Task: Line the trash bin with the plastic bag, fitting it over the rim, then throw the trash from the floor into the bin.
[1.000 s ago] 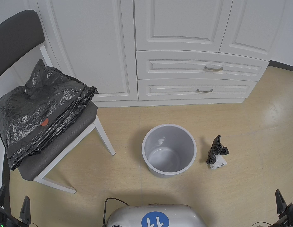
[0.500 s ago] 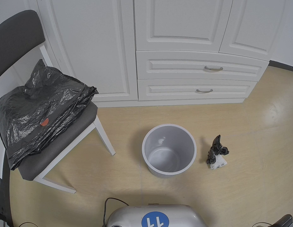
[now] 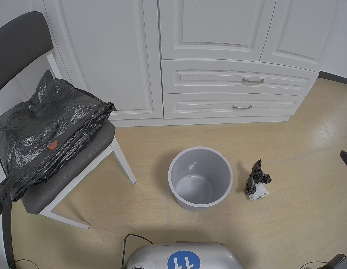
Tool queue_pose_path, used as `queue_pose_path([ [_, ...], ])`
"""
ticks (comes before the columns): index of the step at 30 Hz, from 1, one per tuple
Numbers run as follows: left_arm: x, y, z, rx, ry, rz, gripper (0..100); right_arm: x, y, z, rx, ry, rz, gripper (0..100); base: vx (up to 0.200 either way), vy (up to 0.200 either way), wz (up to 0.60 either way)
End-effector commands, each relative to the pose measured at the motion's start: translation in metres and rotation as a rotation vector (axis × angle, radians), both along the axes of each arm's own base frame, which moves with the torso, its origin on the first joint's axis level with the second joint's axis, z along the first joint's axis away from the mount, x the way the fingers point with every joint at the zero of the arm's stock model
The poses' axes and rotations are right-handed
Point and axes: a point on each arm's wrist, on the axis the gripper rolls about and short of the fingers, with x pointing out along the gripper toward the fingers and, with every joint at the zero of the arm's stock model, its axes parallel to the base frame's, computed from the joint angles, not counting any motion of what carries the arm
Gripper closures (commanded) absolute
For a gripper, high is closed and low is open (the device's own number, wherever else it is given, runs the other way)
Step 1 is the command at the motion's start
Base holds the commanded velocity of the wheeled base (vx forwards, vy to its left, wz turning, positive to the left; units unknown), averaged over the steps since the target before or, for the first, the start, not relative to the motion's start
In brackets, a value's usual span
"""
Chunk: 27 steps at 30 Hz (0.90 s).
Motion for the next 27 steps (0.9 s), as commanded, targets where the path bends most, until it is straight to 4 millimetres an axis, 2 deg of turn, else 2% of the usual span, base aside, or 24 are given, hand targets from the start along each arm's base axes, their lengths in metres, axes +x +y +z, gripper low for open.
queue_pose_path([
  [1, 0.045, 0.009, -0.005, 0.141, 0.244, 0.124, 0, 0.058, 0.014, 0.001, 0.025, 0.140, 0.024, 0, 0.000, 0.000, 0.00],
  [5, 0.061, 0.020, -0.023, 0.158, 0.374, 0.228, 0, 0.067, 0.022, -0.005, 0.006, 0.183, 0.014, 0, 0.000, 0.000, 0.00],
  [8, 0.057, 0.024, -0.031, 0.209, 0.405, 0.253, 0, 0.072, 0.023, -0.011, 0.014, 0.217, -0.001, 0, 0.000, 0.000, 0.00],
  [11, 0.044, 0.025, -0.036, 0.248, 0.407, 0.291, 0, 0.075, 0.024, -0.014, 0.035, 0.237, -0.006, 0, 0.000, 0.000, 0.00],
  [15, 0.033, 0.022, -0.045, 0.275, 0.418, 0.262, 0, 0.079, 0.024, -0.012, 0.055, 0.232, -0.011, 0, 0.000, 0.000, 0.00],
  [20, 0.030, 0.020, -0.061, 0.268, 0.462, 0.249, 0, 0.085, 0.026, -0.013, 0.062, 0.198, -0.013, 0, 0.000, 0.000, 0.00],
  [27, 0.035, 0.019, -0.069, 0.209, 0.443, 0.192, 0, 0.086, 0.026, -0.014, 0.059, 0.196, -0.008, 0, 0.000, 0.000, 0.00],
])
